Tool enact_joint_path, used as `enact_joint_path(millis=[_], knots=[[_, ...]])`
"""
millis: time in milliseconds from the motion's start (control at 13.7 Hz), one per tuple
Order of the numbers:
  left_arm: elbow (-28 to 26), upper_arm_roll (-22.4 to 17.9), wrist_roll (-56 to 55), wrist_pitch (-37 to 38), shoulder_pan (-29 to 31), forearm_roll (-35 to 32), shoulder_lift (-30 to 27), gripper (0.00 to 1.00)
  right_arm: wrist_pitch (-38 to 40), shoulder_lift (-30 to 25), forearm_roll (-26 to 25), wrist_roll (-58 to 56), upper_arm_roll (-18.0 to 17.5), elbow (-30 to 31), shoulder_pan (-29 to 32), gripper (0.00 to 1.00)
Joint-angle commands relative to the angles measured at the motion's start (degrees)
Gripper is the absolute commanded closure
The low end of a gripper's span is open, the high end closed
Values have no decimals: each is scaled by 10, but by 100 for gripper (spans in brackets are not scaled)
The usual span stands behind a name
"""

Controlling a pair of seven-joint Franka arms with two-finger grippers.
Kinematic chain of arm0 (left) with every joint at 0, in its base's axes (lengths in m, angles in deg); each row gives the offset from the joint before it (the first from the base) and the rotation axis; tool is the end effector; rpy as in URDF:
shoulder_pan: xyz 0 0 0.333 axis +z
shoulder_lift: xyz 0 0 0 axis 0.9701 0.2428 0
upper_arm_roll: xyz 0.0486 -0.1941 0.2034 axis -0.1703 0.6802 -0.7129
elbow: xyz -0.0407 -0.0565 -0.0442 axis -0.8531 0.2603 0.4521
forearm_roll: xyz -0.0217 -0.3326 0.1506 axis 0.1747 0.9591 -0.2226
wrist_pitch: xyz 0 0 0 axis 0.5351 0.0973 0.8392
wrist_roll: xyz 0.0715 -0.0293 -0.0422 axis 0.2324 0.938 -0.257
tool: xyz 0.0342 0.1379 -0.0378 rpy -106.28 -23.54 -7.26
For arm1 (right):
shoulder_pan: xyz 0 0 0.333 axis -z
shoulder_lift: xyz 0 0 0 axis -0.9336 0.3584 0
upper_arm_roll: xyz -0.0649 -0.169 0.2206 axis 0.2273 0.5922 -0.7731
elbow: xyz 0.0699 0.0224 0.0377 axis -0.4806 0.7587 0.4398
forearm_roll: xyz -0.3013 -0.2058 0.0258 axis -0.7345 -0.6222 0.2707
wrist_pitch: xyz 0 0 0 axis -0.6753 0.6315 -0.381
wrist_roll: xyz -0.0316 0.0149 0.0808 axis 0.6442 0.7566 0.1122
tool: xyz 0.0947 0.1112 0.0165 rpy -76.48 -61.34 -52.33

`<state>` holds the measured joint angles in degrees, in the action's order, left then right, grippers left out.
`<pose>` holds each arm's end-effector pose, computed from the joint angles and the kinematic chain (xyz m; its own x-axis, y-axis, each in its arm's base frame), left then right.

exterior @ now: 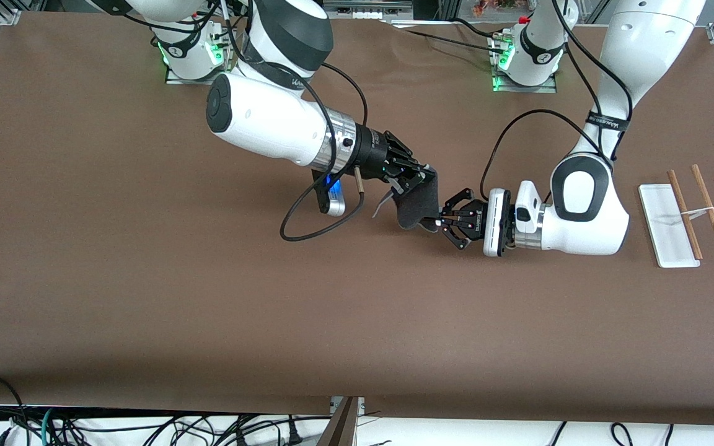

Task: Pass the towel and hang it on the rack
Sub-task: 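Grasp the towel with the left gripper while the right gripper releases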

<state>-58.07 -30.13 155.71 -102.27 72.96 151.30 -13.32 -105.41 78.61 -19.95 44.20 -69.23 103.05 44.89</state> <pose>0.5842 -0.2323 0.2774 0.2815 -0.4682 0.8376 -0.9358 0.0591 0.3475 0.5473 0.5178 0.4800 0.3593 -0.5642 -0.7433 -0.9331 -0.2315 -0.2753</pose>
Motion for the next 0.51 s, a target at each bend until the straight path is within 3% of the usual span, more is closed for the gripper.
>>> enact_joint_path(millis=[0, 73, 146, 437], knots=[[3, -4, 10, 14, 6, -11, -15, 100, -10, 5, -11, 24, -1, -14, -5, 69], [3, -3, 9, 15, 10, -21, -17, 100, -17, 5, -11, 34, -1, -14, -5, 29], [3, -4, 9, 21, 12, -24, -20, 100, -19, 6, -11, 39, 0, -14, -5, 0], [31, -6, -29, 36, 20, -90, -30, 100, -9, 3, -10, 40, 2, -14, 10, 0]])
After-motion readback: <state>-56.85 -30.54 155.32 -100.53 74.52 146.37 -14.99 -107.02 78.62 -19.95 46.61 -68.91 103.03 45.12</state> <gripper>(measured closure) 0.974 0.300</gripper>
